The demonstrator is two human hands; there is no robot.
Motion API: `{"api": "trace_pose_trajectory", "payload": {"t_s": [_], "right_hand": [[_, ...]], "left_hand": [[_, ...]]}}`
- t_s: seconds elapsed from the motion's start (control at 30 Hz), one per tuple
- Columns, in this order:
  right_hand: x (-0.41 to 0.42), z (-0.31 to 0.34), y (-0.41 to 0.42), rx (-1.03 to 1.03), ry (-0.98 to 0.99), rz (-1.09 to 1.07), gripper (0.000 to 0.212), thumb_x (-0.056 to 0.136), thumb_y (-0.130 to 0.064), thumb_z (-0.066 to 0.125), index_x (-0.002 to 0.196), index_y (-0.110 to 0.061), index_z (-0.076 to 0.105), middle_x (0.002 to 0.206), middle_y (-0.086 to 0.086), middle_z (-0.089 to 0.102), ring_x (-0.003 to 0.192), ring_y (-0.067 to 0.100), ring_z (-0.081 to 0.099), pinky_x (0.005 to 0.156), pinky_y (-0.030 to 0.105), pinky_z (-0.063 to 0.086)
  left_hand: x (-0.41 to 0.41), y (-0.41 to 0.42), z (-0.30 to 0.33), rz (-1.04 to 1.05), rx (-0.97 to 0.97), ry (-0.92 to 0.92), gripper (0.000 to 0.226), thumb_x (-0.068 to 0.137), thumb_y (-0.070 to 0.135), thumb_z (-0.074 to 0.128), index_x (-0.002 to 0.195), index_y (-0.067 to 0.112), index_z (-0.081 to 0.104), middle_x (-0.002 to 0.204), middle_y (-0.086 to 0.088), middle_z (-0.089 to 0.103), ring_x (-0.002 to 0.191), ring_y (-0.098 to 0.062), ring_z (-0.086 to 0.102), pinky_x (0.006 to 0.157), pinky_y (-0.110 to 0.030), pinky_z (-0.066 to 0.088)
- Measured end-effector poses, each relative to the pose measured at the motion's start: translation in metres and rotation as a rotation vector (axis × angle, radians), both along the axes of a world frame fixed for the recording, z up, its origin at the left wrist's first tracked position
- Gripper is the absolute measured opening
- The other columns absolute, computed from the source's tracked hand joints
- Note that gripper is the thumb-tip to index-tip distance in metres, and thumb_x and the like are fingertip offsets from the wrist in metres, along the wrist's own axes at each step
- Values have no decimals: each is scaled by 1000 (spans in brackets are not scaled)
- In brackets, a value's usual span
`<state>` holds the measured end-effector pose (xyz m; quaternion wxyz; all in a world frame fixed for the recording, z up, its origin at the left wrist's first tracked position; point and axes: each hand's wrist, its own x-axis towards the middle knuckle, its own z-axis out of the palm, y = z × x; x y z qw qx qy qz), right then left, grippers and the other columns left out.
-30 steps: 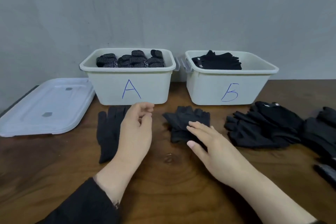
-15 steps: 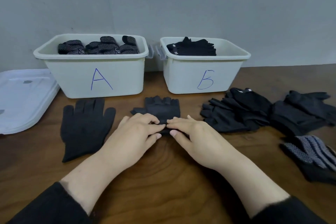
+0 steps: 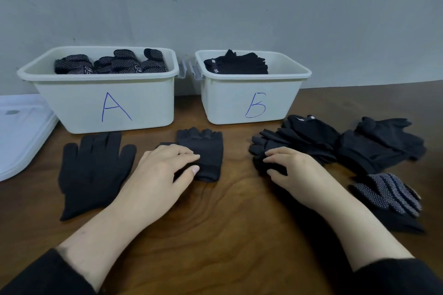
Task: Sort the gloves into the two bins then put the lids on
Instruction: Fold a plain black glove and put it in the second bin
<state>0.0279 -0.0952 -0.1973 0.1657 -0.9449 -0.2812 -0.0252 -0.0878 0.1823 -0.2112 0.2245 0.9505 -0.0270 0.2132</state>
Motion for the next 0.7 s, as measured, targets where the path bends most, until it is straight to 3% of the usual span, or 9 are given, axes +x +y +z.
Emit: {"api": "trace_pose_trajectory", "payload": {"t_s": [0.2,0.33,0.4,0.47,0.57,0.7], "right_hand": [[-13,0,15,87,-33,57,23,103,-29,55,122,-29,68,127,-20,64,118,4,58,101,24,46],[-18,3,16,185,-4,30,16,104,-32,51,115,-38,61,101,-22,66,90,-1,60,80,22,49],[-16,2,16,388,4,-45,11,104,-31,52,108,-38,60,89,-20,66,81,-3,59,72,13,45],[-8,3,14,650,-86,-156,12,103,-25,54,106,-35,60,91,-21,66,83,-3,58,75,6,41],[2,18,8,900,-165,-276,12,104,-18,53,106,-26,61,90,-20,66,86,0,59,78,14,44],[13,46,-7,1090,-59,-310,16,104,-23,53,107,-21,69,97,-7,74,97,7,68,93,32,55]], "left_hand": [[-2,-2,2,-16,-14,1,44,94,49,42,125,31,67,120,23,57,116,6,42,102,-24,30],[-3,-2,1,-15,-17,25,34,98,41,52,127,31,66,125,20,59,116,7,41,106,-25,31],[-4,-2,0,-25,-13,58,34,98,41,53,129,32,65,129,20,58,117,9,38,110,-26,30],[-4,-1,-1,-36,-2,78,35,98,42,52,130,33,64,131,19,58,118,8,39,112,-27,30],[-3,-1,0,-35,0,73,34,99,41,53,129,32,65,130,19,59,120,4,44,112,-28,31],[-2,-1,-1,-26,4,49,33,98,41,53,128,32,66,127,21,58,117,6,43,111,-29,33]]}}
